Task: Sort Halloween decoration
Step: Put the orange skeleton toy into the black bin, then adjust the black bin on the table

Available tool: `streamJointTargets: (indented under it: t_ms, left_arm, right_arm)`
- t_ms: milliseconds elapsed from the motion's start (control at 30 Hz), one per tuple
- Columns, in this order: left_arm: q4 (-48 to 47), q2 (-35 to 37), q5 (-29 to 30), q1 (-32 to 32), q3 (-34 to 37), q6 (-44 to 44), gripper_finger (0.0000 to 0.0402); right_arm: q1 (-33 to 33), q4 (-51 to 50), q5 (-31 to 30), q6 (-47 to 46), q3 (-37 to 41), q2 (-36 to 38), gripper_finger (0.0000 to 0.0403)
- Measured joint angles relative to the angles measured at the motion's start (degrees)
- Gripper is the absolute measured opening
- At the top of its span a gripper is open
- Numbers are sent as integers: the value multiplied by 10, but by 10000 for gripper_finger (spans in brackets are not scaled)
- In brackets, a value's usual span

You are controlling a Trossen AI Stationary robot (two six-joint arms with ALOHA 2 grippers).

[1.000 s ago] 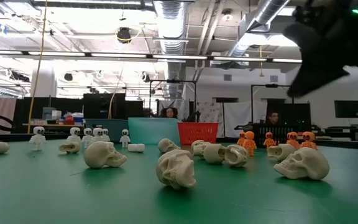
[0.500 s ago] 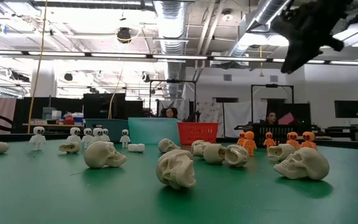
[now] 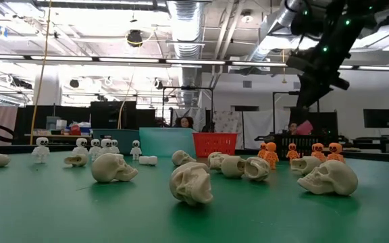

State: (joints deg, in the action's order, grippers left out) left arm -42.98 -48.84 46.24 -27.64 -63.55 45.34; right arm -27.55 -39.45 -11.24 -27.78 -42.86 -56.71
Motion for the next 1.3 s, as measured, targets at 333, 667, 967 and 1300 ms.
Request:
streamJointTargets:
  t_ms: [333, 667, 967, 1300]
  left_arm:
    - [0, 0, -9, 0, 0, 8, 187]
    - [-1, 0, -22, 0, 0, 24, 187]
    - [-1, 0, -8, 0, 0, 20, 187]
    - [-1, 0, -5, 0, 0, 24, 187]
  right_arm:
    - [-47, 34, 68, 26, 11, -16, 129]
    - [-44, -15, 19, -40, 11, 38, 134]
    - [110, -133, 52, -124, 12, 36, 28]
    - [210, -107, 23, -208, 39, -38, 3]
